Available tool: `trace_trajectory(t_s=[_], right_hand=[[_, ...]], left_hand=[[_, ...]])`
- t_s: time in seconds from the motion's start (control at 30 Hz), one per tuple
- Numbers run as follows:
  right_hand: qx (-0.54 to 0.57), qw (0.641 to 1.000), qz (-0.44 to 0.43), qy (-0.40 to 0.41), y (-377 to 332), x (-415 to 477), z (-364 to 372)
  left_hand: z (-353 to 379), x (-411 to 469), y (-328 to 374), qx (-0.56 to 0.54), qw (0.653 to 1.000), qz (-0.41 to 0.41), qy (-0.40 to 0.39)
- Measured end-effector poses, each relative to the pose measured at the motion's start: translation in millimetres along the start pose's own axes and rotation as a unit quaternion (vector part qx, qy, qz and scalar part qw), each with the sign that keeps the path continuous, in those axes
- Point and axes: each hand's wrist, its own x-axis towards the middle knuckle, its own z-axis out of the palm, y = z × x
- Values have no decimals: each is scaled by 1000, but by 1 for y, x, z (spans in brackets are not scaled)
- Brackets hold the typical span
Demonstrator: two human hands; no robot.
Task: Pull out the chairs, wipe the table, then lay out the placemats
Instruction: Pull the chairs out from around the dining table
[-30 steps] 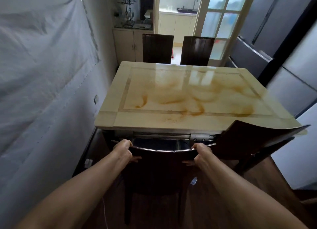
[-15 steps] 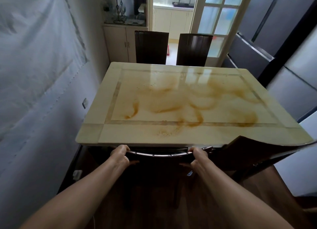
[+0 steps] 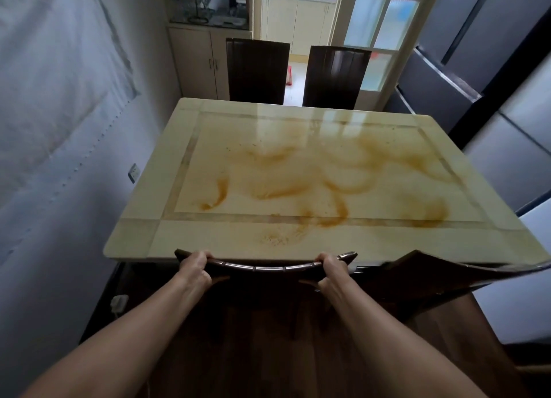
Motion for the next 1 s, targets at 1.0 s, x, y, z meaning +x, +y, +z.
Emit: trace_trajectory(t_s=[1.0], right_hand=[[3, 994, 62, -86, 2, -22, 15]], left_hand=[[-5, -6, 0, 102, 991, 27, -78]])
